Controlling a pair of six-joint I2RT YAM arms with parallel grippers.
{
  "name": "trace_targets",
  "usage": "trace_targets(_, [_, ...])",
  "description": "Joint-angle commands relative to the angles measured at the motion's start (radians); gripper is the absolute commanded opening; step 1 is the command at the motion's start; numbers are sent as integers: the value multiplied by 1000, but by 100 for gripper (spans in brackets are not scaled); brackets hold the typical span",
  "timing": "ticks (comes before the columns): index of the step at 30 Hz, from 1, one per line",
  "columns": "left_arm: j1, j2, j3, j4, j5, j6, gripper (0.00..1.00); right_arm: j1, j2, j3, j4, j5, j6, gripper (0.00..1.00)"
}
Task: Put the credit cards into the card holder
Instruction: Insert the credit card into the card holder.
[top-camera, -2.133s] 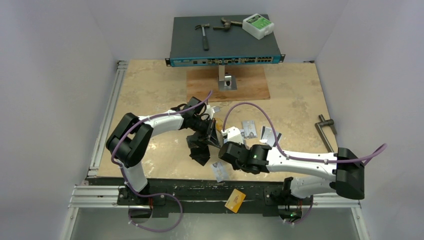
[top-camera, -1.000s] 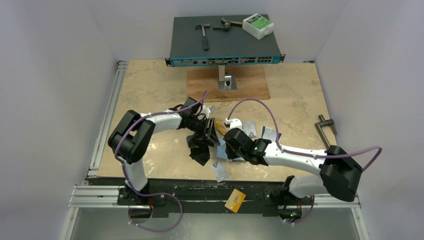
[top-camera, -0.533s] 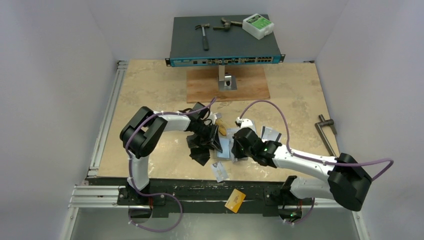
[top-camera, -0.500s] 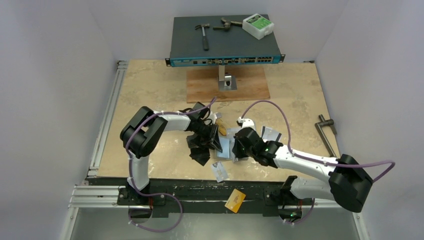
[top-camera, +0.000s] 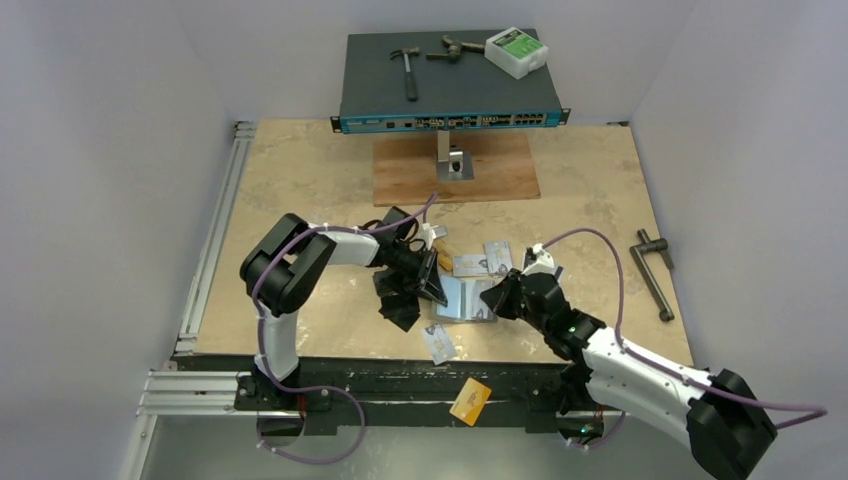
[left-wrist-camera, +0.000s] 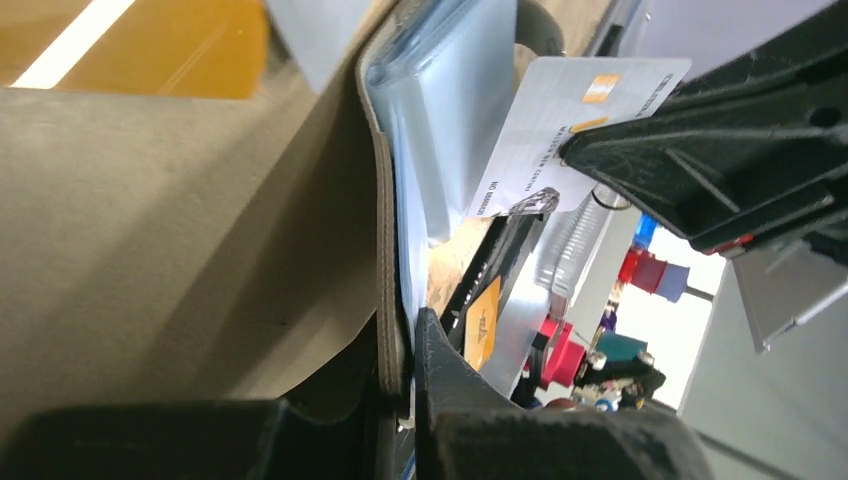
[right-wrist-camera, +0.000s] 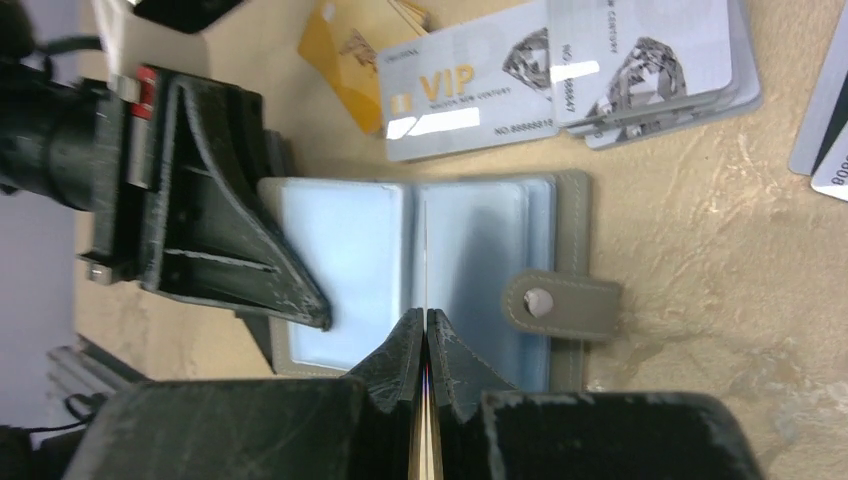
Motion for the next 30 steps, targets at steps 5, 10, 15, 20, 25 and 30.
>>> trace_targets(5, [-10,-103,-11,274,288,86,0,-7,-375,-122,211,48,61,0])
trace_targets(10, [-9,-189,-26,410,379,93,2,-7,-540,-146,226,56,14,0])
trace_targets(15, [-7,-250,-12,433,419,70,3,-6,-534,-100,237,59,-27,0])
trace_targets(20, [-2,-313,8,406,436,61,3,-7,-564,-84,250,62,-27,0])
trace_targets(25, [2,-350,7,445,436,-8,3,-6,-635,-72,236,92,-34,0])
trace_targets(30, [5,-351,-23,710,426,-225,2,-7,-640,-67,261,112,-38,0])
